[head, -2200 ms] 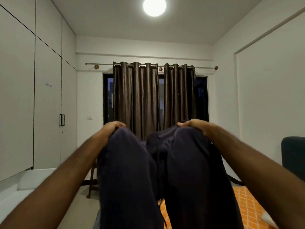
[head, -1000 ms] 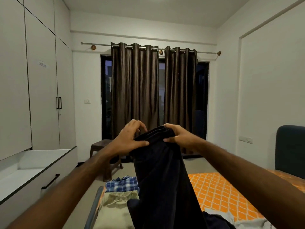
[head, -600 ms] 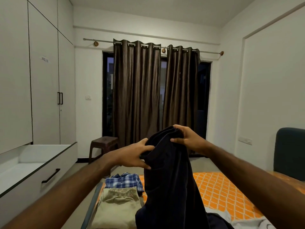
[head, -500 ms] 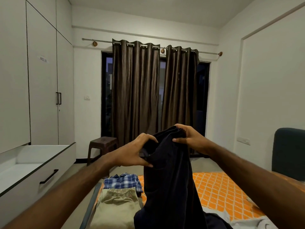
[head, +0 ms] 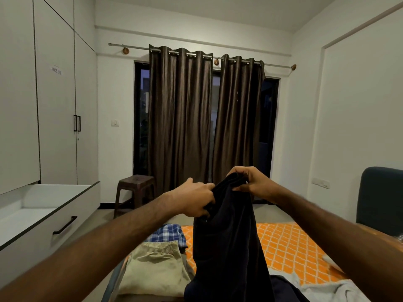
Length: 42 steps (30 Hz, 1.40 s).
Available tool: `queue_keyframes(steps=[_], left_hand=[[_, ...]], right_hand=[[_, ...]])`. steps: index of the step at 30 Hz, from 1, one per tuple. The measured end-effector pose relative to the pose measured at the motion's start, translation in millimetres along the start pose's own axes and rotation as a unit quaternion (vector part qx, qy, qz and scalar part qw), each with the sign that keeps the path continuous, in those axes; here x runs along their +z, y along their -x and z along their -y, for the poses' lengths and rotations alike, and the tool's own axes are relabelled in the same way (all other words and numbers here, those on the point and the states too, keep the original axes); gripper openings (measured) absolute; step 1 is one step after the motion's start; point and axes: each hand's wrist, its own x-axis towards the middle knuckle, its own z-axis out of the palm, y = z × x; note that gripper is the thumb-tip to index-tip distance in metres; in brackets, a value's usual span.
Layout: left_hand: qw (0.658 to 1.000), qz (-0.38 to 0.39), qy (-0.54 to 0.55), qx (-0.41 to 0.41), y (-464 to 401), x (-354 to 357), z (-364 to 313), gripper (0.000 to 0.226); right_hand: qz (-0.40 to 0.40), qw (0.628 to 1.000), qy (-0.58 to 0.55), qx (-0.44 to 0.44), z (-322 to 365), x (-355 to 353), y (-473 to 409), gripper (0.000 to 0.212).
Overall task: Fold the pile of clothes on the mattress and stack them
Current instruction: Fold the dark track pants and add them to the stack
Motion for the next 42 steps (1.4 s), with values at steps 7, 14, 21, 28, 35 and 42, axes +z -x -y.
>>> queue_keyframes(steps=[7, 14, 21, 28, 35, 42], left_hand=[[0.94, -0.031, 0.331, 0.079, 20.1, -8.0, 44.9, 0.029], [0.999, 0.033, -0.021, 0.0, 11.2, -35.6, 30.9, 0.03], [0.994, -0.06, 0.04, 0.078, 27.2, -27.7, 56.0, 0.027], [0.956, 0.019, 0.289, 0.053, 26.1, -15.3, 59.9, 0.043], [0.913, 0.117, 0.389, 0.034, 21.3, -7.7, 24.9, 0.046], [0.862, -0.066, 0.5, -0.044, 33.6, -31.4, 58.3, 0.043]], right_hand=[[-0.002, 0.997, -0.068, 0.026, -8.3, -20.0, 13.1, 0.027], [0.041, 0.999, -0.029, 0.017, 4.8, -11.6, -2.0, 0.025], [0.022, 0.998, -0.056, 0.021, 2.3, -31.6, 9.2, 0.032], [0.024, 0.998, -0.059, 0.02, 11.1, -36.6, 5.1, 0.034], [0.03, 0.999, -0.029, 0.029, 18.7, -28.7, -2.9, 0.032], [-0.03, 0.995, -0.08, 0.042, 17.1, -36.9, 3.8, 0.024]])
